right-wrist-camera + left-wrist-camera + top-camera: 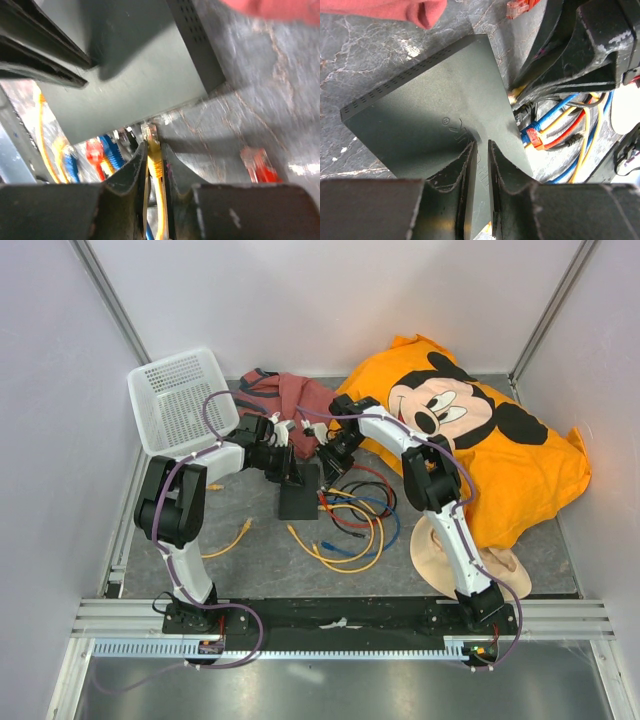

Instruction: Pull the plug from the switch port

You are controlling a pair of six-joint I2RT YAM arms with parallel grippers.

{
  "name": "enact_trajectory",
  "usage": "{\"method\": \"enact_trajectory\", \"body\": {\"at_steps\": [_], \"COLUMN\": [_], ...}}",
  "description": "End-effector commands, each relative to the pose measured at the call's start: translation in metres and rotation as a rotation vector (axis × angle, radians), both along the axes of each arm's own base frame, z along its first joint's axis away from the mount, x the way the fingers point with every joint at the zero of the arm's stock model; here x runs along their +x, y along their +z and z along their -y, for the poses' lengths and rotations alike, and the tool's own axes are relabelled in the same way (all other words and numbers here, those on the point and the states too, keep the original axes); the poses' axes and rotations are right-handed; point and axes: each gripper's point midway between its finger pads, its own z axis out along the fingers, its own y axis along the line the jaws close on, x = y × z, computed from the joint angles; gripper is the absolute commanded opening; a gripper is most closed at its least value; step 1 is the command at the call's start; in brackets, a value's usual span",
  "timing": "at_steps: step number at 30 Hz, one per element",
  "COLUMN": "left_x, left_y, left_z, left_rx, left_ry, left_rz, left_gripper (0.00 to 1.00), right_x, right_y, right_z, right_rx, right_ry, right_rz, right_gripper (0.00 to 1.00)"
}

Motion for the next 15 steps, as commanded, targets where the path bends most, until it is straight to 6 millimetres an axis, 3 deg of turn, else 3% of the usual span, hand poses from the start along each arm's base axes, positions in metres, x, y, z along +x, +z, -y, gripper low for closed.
{"method": "enact_trajectory", "body": {"at_steps": [1,5,11,14,15], "left_x": [-0.003,-0.001,-0.015,-0.014,-0.012], "left_y": [-0.024,-0.018,-0.012,0.005,0.013], "left_z": [-0.021,-0.018,-0.002,0.003,0.004], "left_rx": [0.156,0.17,0.121,0.09,0.079], "left_ry": [-0.044,-0.073,-0.132,-0.104,-0.099], "left_rz": [0.028,0.086,0.112,0.126,0.135], "left_gripper": [0.24,0.25,0.27,0.27,0.27], "right_x": [0.013,0.024,0.032,0.036,0.04], "right_y": [-0.076,-0.063,-0.055,-0.04,-0.023], "right_z": [0.081,0.089,0.103,0.109,0.11], "right_rx": [-0.41,-0.385,-0.443,-0.467,-0.472], "right_ry": [0.085,0.012,0.058,0.039,0.029], "right_rz": [0.119,0.083,0.154,0.195,0.234], "right_gripper": [0.01,0.01,0.0,0.0,0.0]}}
